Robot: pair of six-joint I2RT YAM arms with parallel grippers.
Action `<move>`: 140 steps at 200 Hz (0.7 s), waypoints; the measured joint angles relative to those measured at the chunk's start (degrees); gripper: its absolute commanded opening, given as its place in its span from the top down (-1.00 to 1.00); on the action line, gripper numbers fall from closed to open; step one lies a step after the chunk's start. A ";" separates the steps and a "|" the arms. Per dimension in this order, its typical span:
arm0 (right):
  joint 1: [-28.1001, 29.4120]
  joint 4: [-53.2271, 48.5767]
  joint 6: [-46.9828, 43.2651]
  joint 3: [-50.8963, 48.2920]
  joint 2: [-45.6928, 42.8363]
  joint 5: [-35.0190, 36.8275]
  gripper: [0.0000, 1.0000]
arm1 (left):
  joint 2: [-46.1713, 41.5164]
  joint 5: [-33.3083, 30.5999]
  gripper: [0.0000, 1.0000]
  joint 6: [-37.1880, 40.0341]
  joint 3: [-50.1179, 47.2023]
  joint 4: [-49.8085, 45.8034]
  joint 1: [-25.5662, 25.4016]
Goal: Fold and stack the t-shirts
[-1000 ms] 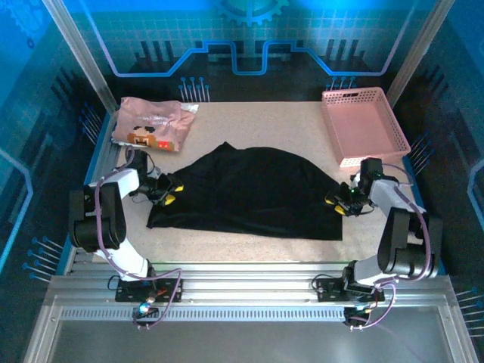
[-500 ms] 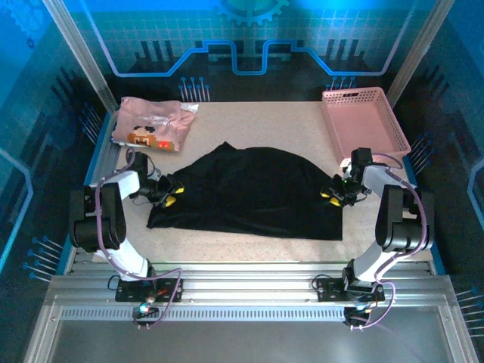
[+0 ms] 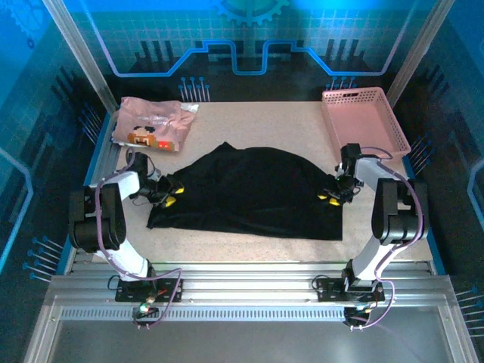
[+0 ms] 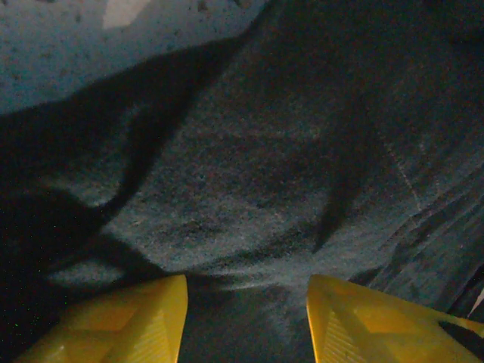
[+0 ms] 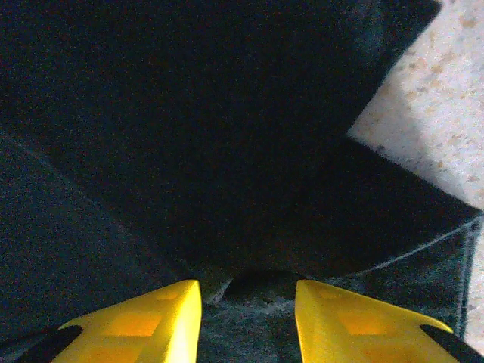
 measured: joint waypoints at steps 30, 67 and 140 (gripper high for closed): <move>1.53 -1.88 -0.70 0.52 0.94 2.82 0.26 | -0.13 0.00 0.05 0.00 -0.15 0.00 0.00; 3.17 -3.82 -1.90 1.81 1.75 6.19 0.46 | -0.35 0.00 0.06 0.79 -0.35 -0.07 0.07; 4.13 -4.39 -1.42 2.05 2.08 8.50 1.00 | -0.66 -0.02 0.05 1.07 -0.70 -0.24 0.22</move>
